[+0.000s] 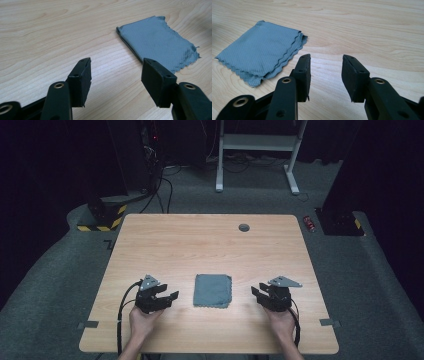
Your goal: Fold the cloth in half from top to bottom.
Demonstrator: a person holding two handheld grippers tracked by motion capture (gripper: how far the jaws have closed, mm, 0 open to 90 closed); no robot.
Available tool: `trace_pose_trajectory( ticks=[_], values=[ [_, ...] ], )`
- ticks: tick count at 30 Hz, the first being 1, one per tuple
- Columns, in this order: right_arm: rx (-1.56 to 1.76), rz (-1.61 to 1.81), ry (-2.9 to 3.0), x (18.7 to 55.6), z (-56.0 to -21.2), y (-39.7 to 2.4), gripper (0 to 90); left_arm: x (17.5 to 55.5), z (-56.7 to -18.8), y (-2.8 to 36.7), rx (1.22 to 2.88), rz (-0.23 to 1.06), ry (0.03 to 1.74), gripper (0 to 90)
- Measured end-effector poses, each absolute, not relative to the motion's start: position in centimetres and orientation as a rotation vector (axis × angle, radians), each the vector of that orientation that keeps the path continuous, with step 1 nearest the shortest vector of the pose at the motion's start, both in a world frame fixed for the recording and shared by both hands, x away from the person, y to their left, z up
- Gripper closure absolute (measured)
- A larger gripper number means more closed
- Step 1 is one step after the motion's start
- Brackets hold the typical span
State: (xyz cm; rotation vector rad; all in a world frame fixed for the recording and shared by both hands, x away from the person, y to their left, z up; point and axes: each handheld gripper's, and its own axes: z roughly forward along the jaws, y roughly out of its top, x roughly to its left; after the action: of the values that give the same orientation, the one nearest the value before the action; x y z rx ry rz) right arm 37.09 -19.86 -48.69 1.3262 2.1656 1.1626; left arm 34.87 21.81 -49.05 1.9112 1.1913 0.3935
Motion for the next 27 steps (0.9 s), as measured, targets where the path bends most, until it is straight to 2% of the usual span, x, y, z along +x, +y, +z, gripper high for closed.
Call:
trace_pose_trajectory(
  ticks=[27],
  values=[
    [1.362, 1.13, 2.117, 34.6, -50.0, -22.6, 57.1, 33.2, -50.5, 23.9, 1.904, 0.42, 1.256, 40.3]
  ],
)
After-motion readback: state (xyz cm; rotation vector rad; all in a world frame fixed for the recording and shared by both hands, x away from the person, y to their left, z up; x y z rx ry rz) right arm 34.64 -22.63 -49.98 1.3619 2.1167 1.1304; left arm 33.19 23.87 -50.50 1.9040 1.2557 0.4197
